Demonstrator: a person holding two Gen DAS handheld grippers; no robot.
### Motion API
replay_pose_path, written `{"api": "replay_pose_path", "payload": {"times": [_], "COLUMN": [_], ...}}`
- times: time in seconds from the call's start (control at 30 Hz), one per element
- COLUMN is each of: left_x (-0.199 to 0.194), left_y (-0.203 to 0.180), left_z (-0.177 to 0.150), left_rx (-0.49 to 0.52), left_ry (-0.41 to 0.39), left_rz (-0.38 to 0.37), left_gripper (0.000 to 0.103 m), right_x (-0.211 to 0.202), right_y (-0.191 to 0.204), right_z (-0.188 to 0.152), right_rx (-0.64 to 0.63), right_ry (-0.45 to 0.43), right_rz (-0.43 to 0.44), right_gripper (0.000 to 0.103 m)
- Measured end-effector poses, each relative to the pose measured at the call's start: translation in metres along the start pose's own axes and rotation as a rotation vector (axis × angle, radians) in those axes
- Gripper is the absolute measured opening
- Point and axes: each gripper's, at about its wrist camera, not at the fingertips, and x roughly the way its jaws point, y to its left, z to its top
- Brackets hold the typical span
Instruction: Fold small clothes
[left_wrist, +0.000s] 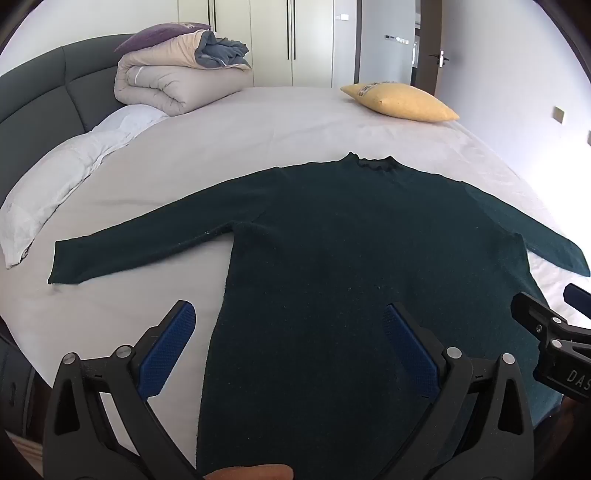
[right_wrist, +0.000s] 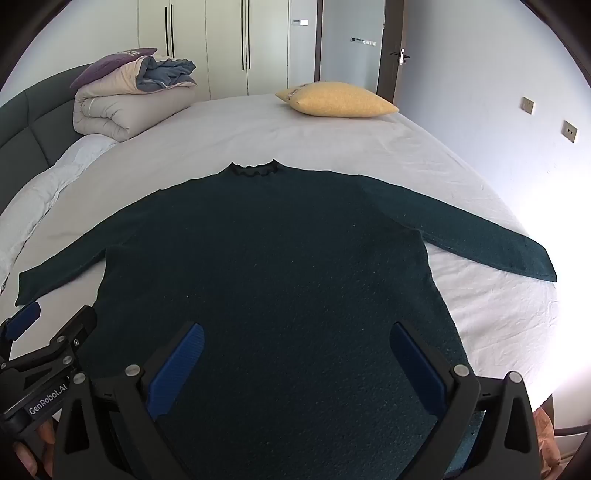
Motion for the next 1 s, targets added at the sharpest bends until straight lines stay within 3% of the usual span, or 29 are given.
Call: {"api": "replay_pose_path", "payload": {"times": [1.0], "left_x": [0.0023], "left_y": [0.0032], "left_z": [-0.0020], "left_rx": [-0.001], "left_ry": [0.001], "left_rz": [-0.002], "left_gripper": [0.103], "right_x": [-0.0006], "right_y": [0.0051], "right_z": [-0.0053], "right_rx": [-0.016], "right_ry": [-0.001], "right_rz": [-0.022], "right_gripper": [0.103]}}
